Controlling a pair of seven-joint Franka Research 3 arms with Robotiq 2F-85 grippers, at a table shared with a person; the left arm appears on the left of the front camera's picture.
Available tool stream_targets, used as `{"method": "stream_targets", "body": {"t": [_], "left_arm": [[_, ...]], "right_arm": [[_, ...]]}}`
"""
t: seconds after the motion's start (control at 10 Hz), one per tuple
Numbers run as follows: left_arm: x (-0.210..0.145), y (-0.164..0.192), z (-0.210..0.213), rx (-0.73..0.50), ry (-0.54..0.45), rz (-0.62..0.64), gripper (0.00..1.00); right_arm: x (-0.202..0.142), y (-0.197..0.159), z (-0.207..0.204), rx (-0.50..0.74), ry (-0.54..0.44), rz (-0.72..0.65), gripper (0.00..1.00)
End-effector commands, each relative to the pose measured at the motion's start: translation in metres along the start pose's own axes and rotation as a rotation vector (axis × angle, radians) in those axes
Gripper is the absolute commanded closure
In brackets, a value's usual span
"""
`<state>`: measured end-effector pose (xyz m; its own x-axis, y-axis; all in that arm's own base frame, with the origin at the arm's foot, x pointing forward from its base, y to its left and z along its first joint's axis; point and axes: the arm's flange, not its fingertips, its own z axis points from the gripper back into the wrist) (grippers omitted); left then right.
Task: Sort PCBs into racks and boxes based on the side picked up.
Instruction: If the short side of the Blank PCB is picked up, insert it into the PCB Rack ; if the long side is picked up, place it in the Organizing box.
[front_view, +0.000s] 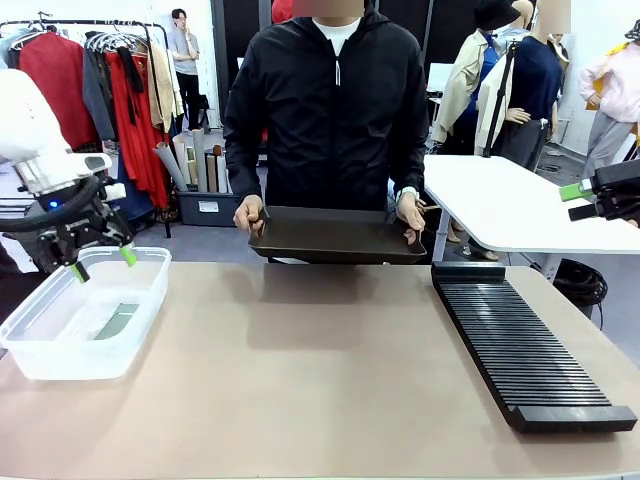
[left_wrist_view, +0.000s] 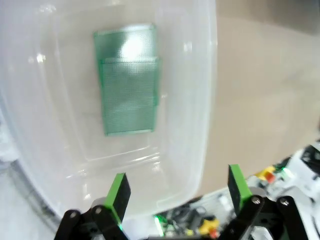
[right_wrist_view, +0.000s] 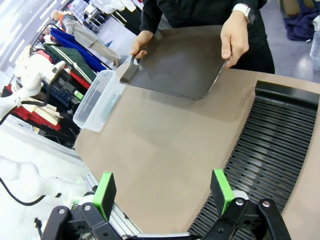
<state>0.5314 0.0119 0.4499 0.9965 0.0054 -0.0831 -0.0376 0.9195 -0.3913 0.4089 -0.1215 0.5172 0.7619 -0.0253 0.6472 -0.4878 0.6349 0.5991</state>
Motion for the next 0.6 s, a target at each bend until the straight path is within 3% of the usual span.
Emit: {"method": "stream_targets", "body": {"t": [0.0,0.3,0.5], "left_arm": [[-0.009,0.024,0.031,-0.271,-0.015,-0.092,0.0],[-0.018,0.037,0.037,-0.637,-0.004,-0.235,0.0],[-0.022,0.029,0.036,-0.787,0.004,-0.33,0.0]], "right_arm": [[0.002,0.002,0.0,0.014,-0.013,-0.007,0.0],[0.002,0.002,0.0,0.014,-0.013,-0.007,0.0],[0.002,0.002,0.0,0.014,-0.013,-0.007,0.0]]}}
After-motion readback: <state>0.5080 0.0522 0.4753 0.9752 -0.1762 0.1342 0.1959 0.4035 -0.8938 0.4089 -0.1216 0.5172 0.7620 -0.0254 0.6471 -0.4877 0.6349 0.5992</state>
